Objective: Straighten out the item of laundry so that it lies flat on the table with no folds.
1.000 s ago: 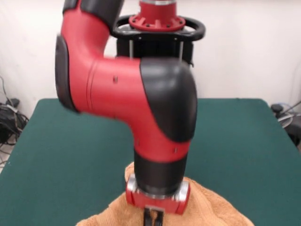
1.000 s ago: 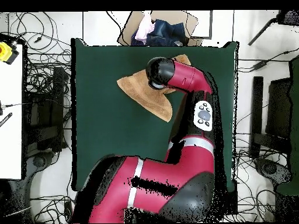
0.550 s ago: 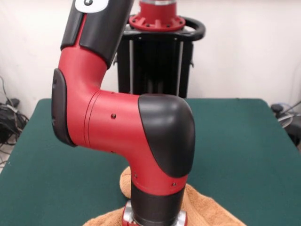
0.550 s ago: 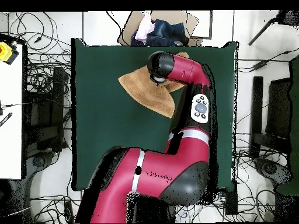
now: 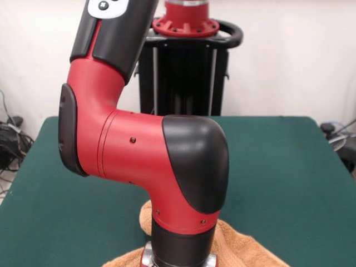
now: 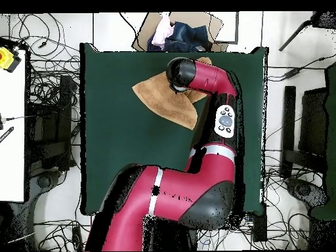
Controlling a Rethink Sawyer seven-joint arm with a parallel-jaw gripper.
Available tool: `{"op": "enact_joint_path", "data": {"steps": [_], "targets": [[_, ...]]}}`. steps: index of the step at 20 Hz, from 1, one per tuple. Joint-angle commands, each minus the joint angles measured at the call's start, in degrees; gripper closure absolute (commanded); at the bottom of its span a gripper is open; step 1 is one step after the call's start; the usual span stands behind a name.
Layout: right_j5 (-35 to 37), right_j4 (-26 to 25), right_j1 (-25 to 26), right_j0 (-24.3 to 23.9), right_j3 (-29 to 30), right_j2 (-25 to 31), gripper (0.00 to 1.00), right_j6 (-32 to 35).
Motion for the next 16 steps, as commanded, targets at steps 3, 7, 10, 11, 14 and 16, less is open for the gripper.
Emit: {"op": "enact_joint_path", "data": {"steps": [3,7,10,11,14,16], "targets": [[-6.27,-3.31,1.4,-0.4,5.27,-0.31,0.0,8.98],[-6.56,-3.27,0.99,-0.53,6.4,0.09,0.0,9.51],[-7.89,-3.59,0.31,-0.37,7.88,0.05,0.0,9.92],[-7.93,-3.68,0.11,-0.28,8.17,-0.06,0.0,9.93],[-8.43,-4.05,-0.53,-0.01,9.06,-0.17,0.0,9.43],[-9.22,-4.56,-1.1,0.34,10.01,-0.43,0.0,9.15]]}}
